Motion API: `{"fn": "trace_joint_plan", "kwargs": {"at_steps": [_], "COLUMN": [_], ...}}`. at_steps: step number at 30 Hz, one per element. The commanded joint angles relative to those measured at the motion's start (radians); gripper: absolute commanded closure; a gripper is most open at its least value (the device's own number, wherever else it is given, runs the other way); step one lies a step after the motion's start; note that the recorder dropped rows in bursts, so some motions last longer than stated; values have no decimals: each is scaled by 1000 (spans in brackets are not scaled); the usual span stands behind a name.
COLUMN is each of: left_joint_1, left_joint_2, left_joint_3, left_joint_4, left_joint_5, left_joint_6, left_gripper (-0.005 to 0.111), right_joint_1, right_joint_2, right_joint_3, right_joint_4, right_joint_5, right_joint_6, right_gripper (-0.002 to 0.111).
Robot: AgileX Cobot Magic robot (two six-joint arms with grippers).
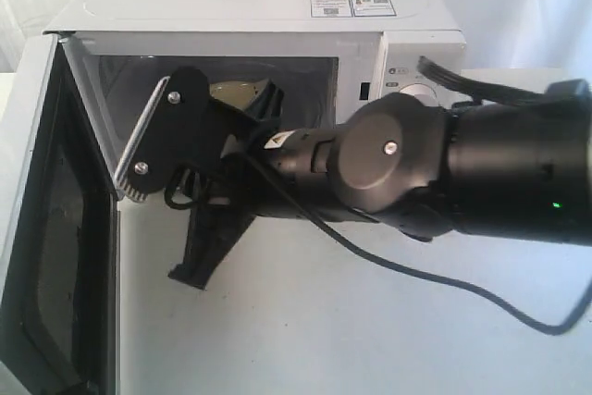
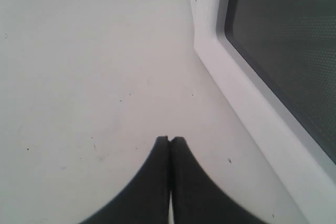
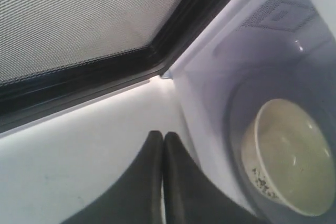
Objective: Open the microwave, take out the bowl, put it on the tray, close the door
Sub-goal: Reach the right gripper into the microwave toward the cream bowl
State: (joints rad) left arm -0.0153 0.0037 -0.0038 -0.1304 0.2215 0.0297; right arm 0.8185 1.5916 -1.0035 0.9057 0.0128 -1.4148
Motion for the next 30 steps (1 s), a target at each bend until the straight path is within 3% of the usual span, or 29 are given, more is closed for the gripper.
{"fn": "trace_joint_plan", "kwargs": {"at_steps": [1, 5, 11, 14, 15, 16, 19, 21, 25, 30], "left_joint_1": [-8, -8, -8, -8, -8, -8, -8, -8, -8, -8], "left_joint_2": [-4, -4, -4, -4, -4, -4, -4, -4, -4, -4], "left_joint_3": [4, 4, 4, 4, 4, 4, 4, 4, 4, 4], "left_joint_4": [-3, -3, -3, -3, -3, -3, -3, -3, -3, -3], "left_joint_5": [3, 3, 3, 3, 3, 3, 3, 3, 3, 3], "left_joint_6": [-3, -3, -3, -3, -3, -3, -3, -3, -3, -3], "left_gripper": [107, 107, 107, 107, 107, 107, 107, 107, 107, 107], "right_joint_1": [-1, -1, -1, -1, 4, 9, 11, 9, 9, 9], "right_joint_2": [62, 77, 20, 14, 33, 49, 86, 106, 182, 281], "right_joint_3": [-74, -121, -181, -240, -301, -326, -340, -338, -337, -337], "right_joint_4": [-8, 34, -11, -319, -643, -829, -1245, -1342, -1402, -1682], "right_joint_5": [-30, -1, 219, 444, 624, 703, 798, 784, 561, 475], "right_joint_6": [-43, 27, 67, 306, 600, 756, 1085, 1139, 1070, 1085], "right_gripper": [108, 108, 108, 108, 108, 108, 108, 108, 108, 108]}}
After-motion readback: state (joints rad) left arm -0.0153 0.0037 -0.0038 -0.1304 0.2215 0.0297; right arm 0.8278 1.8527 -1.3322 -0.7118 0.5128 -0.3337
